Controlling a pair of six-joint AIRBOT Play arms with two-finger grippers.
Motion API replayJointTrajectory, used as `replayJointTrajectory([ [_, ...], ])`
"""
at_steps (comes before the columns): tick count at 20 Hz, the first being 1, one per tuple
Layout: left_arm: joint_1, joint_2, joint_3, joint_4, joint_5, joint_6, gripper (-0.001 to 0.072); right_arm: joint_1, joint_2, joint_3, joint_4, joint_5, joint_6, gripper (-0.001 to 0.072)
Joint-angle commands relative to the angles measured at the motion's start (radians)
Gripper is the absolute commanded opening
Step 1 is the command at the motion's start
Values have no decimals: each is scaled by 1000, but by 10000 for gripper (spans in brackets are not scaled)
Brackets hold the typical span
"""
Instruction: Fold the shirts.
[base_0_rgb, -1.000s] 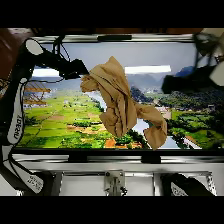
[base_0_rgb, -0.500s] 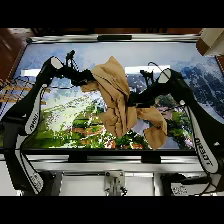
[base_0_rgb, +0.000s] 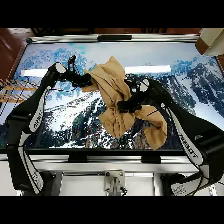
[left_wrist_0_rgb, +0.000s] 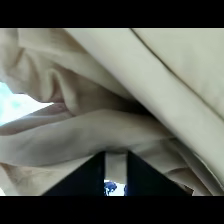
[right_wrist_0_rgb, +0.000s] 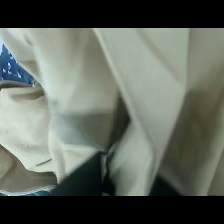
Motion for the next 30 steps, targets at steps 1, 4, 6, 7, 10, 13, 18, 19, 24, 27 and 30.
replayJointTrajectory([
  [1, 6, -2, 0, 2, 4, 11, 101, 12, -4, 1, -3, -51, 20, 60],
  [4, 11, 31, 0, 2, 2, 123, 48, 12, 36, 1, -15, -50, -19, 59],
  [6, 24, 68, 0, 4, -3, 164, 48, 12, 88, 1, -45, -45, -40, 59],
  [7, 31, 89, 0, 11, -10, 177, 47, 12, 118, 1, -77, -30, -40, 60],
  [10, 39, 125, 0, 86, -42, 187, 47, 12, 190, 1, -193, 44, -35, 59],
  [13, 32, 112, 0, 37, -49, 182, 514, 13, 217, 0, -209, 85, -26, 60],
  [18, -5, 30, 0, -247, -48, 164, 715, 13, 197, 0, -188, 53, -11, 59],
  [19, -11, 11, 0, -262, -47, 163, 715, 13, 196, 0, -180, 54, -11, 60],
  [24, 10, 13, 2, -264, 57, 150, 49, 13, 196, 0, -172, 113, -13, 60],
  [27, 67, 102, 18, -264, 10, 202, 49, 12, 212, 3, -173, 126, -30, 60],
  [30, 107, 266, 20, -275, -33, 288, 49, 12, 291, 90, -169, 106, -47, 60],
])
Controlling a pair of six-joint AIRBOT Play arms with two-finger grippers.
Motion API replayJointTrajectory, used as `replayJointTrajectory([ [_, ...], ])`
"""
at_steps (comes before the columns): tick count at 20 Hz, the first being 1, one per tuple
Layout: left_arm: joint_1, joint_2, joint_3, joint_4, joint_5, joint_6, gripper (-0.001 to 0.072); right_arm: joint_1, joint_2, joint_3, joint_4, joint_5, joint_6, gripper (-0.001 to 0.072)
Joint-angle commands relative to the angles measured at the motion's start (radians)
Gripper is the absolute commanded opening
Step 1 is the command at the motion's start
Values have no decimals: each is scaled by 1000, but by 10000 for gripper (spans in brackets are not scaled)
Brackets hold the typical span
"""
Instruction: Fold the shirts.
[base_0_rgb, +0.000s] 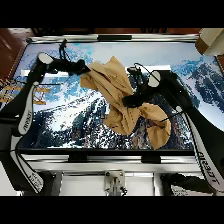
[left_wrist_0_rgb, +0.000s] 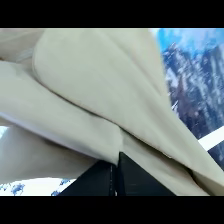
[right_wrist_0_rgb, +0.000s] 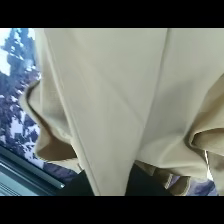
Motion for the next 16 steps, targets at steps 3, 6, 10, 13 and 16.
replayJointTrajectory([
  [3, 39, 324, 5, -81, -5, 162, 49, -1, 179, 268, 21, -47, -16, 60],
  [6, 38, 523, 5, -272, 122, 164, 48, -1, 350, 450, 55, -159, 1, 60],
  [10, -13, 705, 5, -398, 282, 185, 49, -1, 573, 500, 149, -325, 57, 59],
  [13, -61, 715, 4, -397, 274, 185, 49, -1, 653, 500, 325, -344, 56, 59],
  [16, -85, 666, 4, -398, 284, 177, 49, -1, 644, 500, 423, -247, 57, 59],
])
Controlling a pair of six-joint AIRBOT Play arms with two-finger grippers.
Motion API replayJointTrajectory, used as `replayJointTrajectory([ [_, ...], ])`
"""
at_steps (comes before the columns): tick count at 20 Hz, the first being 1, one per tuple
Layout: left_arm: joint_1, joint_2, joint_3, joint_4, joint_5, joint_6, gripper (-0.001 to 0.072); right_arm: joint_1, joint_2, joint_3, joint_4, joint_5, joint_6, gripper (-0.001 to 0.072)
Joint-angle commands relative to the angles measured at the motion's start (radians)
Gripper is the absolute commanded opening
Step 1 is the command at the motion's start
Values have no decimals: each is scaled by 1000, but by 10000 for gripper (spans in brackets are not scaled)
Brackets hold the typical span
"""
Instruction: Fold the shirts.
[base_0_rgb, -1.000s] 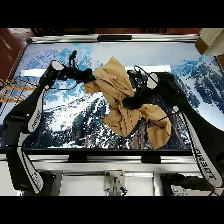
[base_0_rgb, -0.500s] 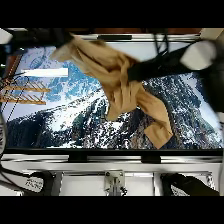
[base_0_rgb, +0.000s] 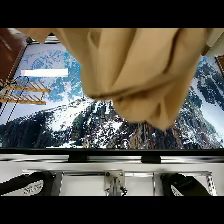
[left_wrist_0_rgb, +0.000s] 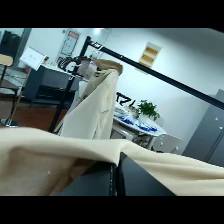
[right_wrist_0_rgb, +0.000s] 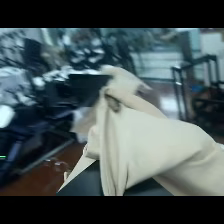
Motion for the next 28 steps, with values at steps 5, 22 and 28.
replayJointTrajectory([
  [5, -38, -154, -1, -8, 2, -78, 49, 0, -118, 8, 199, 207, 30, 59],
  [22, 19, -492, -2, 479, -528, -307, 720, 427, -842, 8, -73, 228, 47, 622],
  [28, 284, -430, 1, 484, -723, -391, 720, 244, -682, 49, -234, 298, 29, 626],
])
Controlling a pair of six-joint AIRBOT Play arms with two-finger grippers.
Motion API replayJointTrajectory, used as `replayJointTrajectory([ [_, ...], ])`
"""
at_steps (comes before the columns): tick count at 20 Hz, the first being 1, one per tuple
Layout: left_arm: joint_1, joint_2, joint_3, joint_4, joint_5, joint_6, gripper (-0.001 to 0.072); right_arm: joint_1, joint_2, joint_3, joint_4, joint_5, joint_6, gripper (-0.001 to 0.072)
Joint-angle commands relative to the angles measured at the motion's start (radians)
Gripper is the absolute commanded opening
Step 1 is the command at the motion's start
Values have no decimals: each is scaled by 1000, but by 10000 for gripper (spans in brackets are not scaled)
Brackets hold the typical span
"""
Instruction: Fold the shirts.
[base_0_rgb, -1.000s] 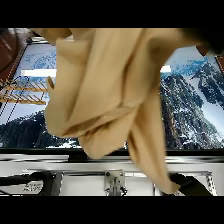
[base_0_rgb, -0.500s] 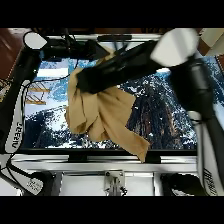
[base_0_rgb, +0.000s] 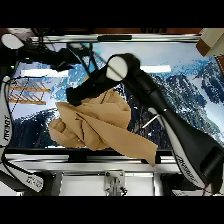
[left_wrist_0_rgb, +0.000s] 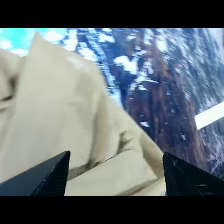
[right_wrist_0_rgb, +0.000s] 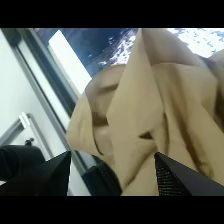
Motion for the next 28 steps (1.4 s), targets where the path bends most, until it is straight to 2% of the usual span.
replayJointTrajectory([
  [1, 163, 43, 1, 40, -193, -64, 720, -134, 112, 14, -203, 33, 18, 626],
  [2, 199, 56, 0, 94, -283, -71, 693, -194, 144, 14, -288, 32, 43, 626],
  [3, 220, 71, -7, 183, -377, -71, 594, -256, 161, 14, -352, 39, 55, 626],
  [4, 228, 94, -38, 295, -456, -58, 592, -317, 161, 12, -384, 55, 57, 626],
  [6, 235, 180, -183, 388, -454, -47, 623, -443, 134, -15, -378, 105, 57, 626],
  [7, 237, 235, -295, 384, -429, -41, 720, -497, 111, -37, -354, 138, 57, 625],
  [11, 237, 439, -732, 366, -269, -16, 720, -608, -16, -137, -122, 258, 19, 626],
  [16, 237, 569, -1085, 368, -199, 10, 720, -566, -147, -206, -31, 261, -12, 626],
  [22, 251, 631, -1252, 367, -109, 18, 720, -498, -261, -209, -27, 229, -30, 626],
  [27, 248, 631, -1353, 233, 60, -2, 720, -458, -328, -209, -20, 214, -32, 626],
  [28, 249, 631, -1354, 219, 90, -17, 653, -446, -336, -209, -13, 201, -34, 626],
])
